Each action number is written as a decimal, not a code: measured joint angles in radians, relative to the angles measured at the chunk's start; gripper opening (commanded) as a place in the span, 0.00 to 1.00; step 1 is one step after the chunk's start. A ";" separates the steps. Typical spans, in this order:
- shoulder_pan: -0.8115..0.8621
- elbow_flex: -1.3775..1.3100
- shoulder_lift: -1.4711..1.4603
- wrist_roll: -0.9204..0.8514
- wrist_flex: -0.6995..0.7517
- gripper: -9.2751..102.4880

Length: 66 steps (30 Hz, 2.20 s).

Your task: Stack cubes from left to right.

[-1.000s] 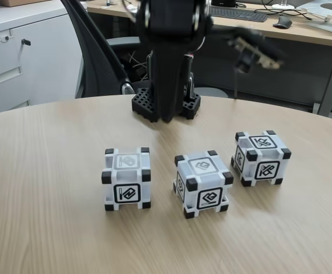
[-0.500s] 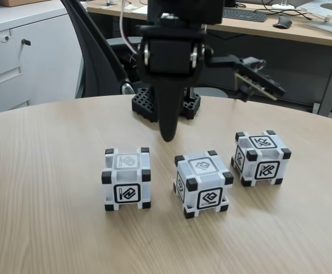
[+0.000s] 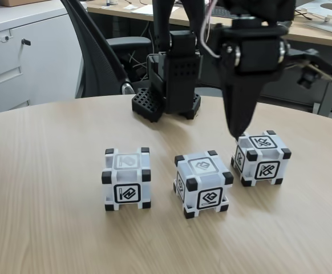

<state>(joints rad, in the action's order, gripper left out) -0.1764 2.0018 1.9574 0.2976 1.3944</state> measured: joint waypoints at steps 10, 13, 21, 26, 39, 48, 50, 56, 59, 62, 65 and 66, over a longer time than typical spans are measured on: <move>-0.207 -0.002 -0.003 0.107 0.002 0.08; -0.207 -0.002 -0.003 0.121 0.005 0.09; -0.209 -0.002 -0.005 0.144 0.143 0.19; -0.209 -0.002 -0.006 0.149 0.206 0.36; -0.209 -0.002 -0.048 0.120 0.210 0.48; -0.209 -0.006 -0.235 0.109 0.209 0.50; -0.209 -0.006 -0.265 0.110 0.207 0.50; -0.209 -0.006 -0.322 0.107 0.207 0.50; -0.209 -0.012 -0.348 0.103 0.202 0.47; -0.209 -0.014 -0.371 0.114 0.161 0.38; -0.210 -0.015 -0.380 0.129 0.110 0.27; -0.210 -0.015 -0.380 0.132 0.089 0.25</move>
<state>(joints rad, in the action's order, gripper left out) -0.3866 1.9865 1.5769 0.4295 1.4834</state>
